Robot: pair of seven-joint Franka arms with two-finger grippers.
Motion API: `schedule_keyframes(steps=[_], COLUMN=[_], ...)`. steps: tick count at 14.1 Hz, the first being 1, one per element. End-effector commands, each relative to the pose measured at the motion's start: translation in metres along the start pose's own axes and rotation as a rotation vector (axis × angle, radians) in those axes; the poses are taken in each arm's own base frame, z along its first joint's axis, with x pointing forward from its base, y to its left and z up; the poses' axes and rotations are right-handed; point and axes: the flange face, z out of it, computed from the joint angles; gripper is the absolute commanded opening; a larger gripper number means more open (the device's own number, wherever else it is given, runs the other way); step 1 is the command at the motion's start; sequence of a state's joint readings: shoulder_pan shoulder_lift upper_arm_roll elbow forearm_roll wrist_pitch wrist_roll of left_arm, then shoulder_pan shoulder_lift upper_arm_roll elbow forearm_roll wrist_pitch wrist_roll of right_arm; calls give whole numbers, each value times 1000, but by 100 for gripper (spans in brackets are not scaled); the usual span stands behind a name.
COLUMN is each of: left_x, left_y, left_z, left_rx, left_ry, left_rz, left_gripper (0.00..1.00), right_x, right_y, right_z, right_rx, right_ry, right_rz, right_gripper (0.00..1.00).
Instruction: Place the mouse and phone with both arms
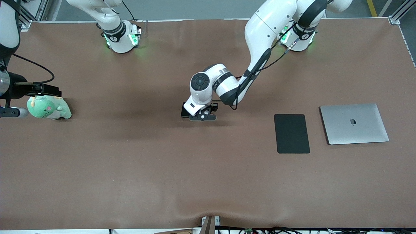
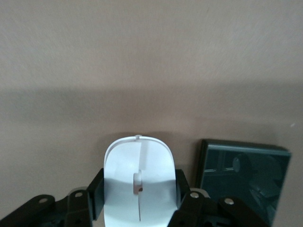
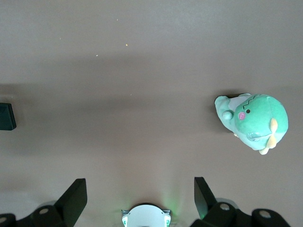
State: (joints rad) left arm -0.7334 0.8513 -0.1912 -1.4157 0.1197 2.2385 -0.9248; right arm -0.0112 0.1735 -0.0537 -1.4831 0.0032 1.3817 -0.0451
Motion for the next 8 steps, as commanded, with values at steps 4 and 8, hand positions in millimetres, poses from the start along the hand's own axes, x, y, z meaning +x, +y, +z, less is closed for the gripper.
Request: schedule_keyframes(steps=[4, 8], left_x=[27, 60], left_y=[-21, -62], left_z=[-76, -138], left_rx=[-15, -24], left_ry=[80, 115], left_rz=[-42, -118], left_gripper=[0, 0], right_x=[16, 27], right_y=[-38, -80], right_z=[14, 26], right_rx=[32, 65], right_ry=[-27, -11], right_rz=[-61, -113], right_gripper=[100, 100])
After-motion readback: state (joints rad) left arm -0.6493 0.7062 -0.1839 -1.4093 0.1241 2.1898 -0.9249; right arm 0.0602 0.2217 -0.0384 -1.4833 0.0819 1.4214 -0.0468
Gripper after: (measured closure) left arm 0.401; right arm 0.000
